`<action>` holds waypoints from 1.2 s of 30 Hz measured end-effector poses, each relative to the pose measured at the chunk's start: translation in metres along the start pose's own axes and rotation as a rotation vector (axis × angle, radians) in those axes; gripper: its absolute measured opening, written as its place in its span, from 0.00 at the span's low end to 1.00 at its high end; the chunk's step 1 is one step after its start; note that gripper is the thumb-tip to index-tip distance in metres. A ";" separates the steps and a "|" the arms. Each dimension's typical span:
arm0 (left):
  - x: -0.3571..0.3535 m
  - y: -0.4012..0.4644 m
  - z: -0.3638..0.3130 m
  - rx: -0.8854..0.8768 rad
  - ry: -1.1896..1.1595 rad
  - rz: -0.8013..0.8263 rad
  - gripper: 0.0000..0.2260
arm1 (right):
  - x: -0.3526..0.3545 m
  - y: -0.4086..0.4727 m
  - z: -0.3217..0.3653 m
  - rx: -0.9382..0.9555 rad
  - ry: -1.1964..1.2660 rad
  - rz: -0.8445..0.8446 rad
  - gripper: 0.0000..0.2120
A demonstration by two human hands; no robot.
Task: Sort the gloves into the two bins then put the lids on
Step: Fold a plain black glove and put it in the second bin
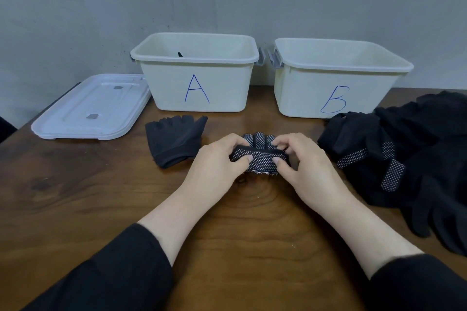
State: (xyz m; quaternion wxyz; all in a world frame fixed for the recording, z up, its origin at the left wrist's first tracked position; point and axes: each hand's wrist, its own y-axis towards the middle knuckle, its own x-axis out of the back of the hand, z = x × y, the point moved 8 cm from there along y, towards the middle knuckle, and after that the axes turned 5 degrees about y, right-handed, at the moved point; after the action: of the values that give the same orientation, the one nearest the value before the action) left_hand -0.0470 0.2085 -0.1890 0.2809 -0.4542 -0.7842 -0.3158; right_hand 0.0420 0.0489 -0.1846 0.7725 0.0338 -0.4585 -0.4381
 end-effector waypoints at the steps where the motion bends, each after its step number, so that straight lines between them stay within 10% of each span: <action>1: -0.001 0.001 0.000 0.001 0.001 -0.012 0.11 | -0.001 0.000 0.003 0.047 -0.039 -0.007 0.12; 8: 0.006 0.004 -0.005 -0.107 0.236 -0.132 0.15 | -0.009 -0.002 0.000 0.082 -0.168 0.081 0.12; 14: -0.022 -0.004 -0.021 -0.338 0.497 0.149 0.22 | -0.009 -0.006 0.005 0.127 -0.196 0.132 0.16; 21: -0.019 -0.004 -0.013 -0.236 0.483 0.180 0.22 | -0.010 -0.005 -0.003 0.037 -0.148 0.272 0.26; 36: 0.001 -0.004 -0.011 -0.154 0.285 0.083 0.17 | 0.003 -0.005 -0.010 -0.122 0.034 0.201 0.11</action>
State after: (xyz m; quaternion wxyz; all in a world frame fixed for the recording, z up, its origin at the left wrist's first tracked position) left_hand -0.0494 0.1991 -0.1822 0.3664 -0.4569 -0.6905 -0.4244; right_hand 0.0470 0.0406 -0.1910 0.8208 -0.0523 -0.4189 -0.3848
